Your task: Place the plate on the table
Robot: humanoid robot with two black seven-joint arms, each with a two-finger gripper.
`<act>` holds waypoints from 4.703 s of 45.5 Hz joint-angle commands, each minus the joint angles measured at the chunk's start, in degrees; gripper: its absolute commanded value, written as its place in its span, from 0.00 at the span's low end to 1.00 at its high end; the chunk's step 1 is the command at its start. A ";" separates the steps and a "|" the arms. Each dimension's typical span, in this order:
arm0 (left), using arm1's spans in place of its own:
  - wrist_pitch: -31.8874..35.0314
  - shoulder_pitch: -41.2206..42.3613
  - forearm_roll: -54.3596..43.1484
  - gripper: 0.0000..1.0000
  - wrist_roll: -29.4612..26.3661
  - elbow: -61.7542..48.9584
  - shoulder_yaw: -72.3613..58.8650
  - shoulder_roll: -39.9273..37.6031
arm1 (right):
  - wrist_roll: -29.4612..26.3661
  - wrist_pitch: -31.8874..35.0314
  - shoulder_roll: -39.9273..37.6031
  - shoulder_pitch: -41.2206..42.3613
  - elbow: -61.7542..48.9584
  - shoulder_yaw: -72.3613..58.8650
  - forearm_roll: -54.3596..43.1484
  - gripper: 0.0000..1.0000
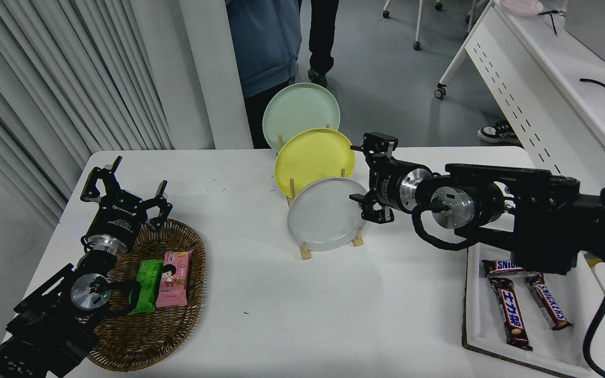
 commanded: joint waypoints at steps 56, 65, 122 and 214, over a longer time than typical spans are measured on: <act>0.00 0.00 0.00 1.00 0.00 0.05 0.02 0.00 | -1.24 -3.72 6.41 -2.33 -7.44 4.51 2.33 0.94; 0.00 0.00 0.00 1.00 0.00 0.05 0.02 0.00 | -1.51 -3.63 6.93 -1.98 -8.84 4.25 2.07 0.88; -0.09 0.00 0.00 1.00 0.00 -0.04 0.02 0.00 | -6.34 0.41 11.60 -1.72 -17.55 3.54 2.07 0.64; 0.00 0.00 0.00 1.00 0.00 0.05 0.02 0.00 | -11.08 0.15 11.07 -1.10 -18.34 4.16 2.77 0.20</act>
